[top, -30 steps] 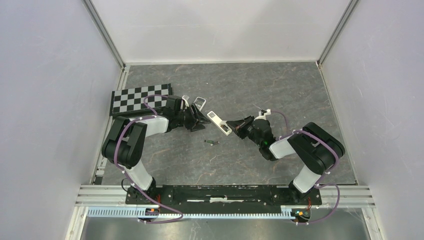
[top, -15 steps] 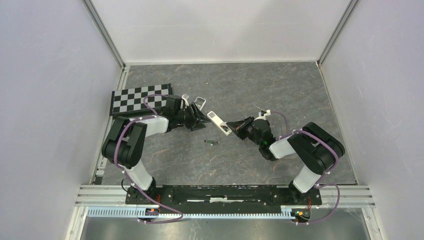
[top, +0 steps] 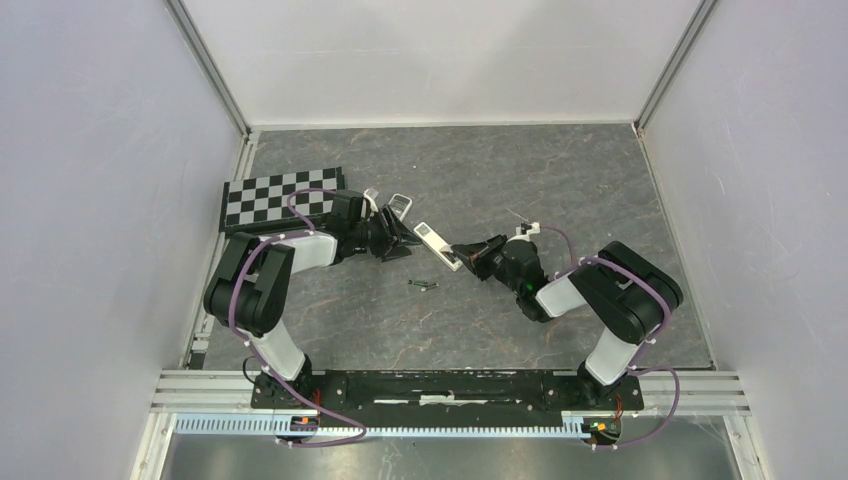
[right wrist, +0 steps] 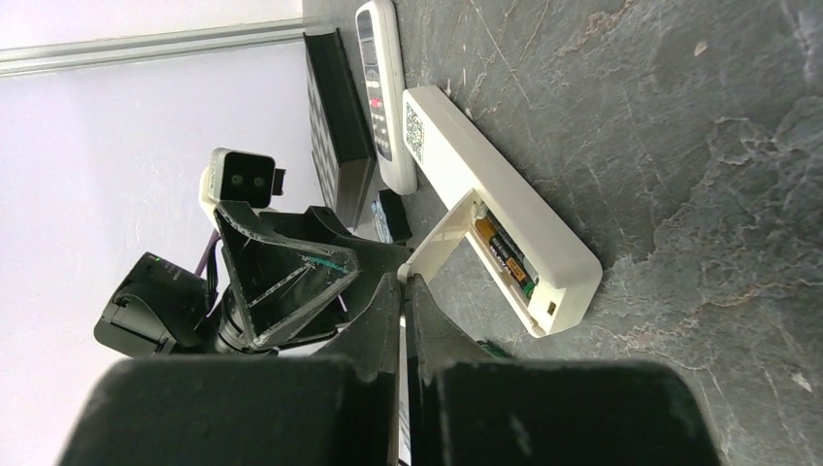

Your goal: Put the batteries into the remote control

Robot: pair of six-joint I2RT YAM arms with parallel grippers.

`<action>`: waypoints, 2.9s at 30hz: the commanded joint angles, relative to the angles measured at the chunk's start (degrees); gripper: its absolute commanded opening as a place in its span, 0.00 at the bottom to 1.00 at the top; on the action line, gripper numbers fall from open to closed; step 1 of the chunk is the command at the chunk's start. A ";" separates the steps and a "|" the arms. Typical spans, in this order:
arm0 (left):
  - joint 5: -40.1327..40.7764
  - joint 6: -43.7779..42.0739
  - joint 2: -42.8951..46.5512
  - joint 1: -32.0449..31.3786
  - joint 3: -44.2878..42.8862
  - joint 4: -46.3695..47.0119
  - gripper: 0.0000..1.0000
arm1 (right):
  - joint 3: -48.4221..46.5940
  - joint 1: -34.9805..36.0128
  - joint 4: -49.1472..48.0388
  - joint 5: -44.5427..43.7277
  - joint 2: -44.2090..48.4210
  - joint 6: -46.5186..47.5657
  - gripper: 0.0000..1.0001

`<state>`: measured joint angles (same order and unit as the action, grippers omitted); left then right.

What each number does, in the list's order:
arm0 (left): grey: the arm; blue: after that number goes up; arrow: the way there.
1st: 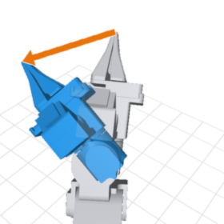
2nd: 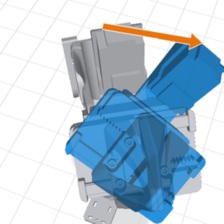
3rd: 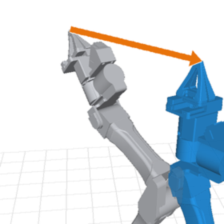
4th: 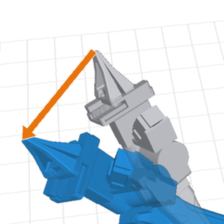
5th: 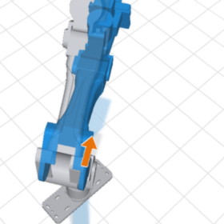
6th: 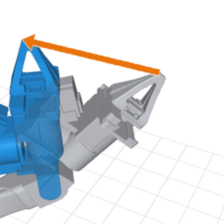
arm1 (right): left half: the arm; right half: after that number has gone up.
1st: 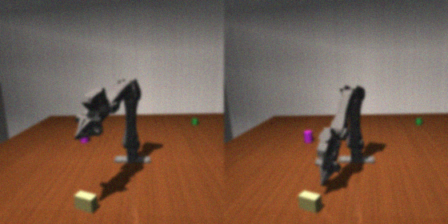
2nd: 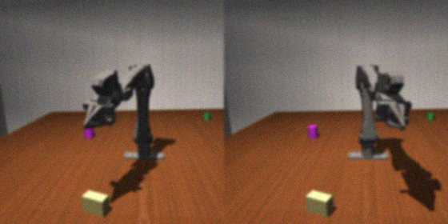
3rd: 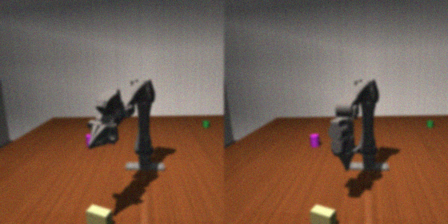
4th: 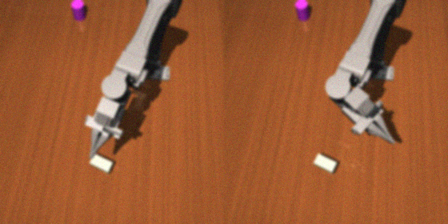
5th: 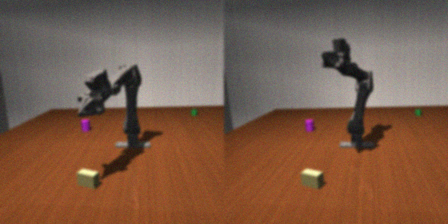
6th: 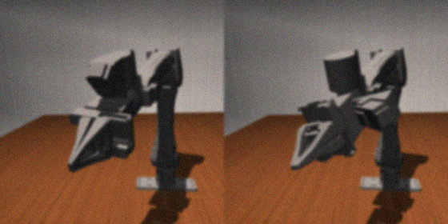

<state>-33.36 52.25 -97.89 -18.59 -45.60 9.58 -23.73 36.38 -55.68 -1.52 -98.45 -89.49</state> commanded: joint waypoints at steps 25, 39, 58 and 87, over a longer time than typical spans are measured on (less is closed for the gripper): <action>-1.35 2.07 -1.35 0.04 -1.15 2.28 0.55 | -1.07 1.26 12.04 -2.49 4.40 2.21 0.37; 0.62 0.14 -2.96 0.06 -5.43 -1.63 0.58 | -5.05 0.80 28.18 -3.96 7.84 9.93 0.52; 8.36 -21.03 -12.68 0.06 -28.45 -22.57 0.59 | -11.67 0.71 37.26 -6.14 3.89 19.11 0.16; 9.81 -21.45 -10.79 -0.54 -19.82 -28.98 0.54 | -23.14 0.71 51.29 -8.55 -0.73 41.83 0.28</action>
<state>-25.50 31.81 -110.17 -18.50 -67.26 -16.29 -45.78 36.86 -8.21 -7.20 -97.01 -52.34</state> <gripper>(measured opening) 0.537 0.260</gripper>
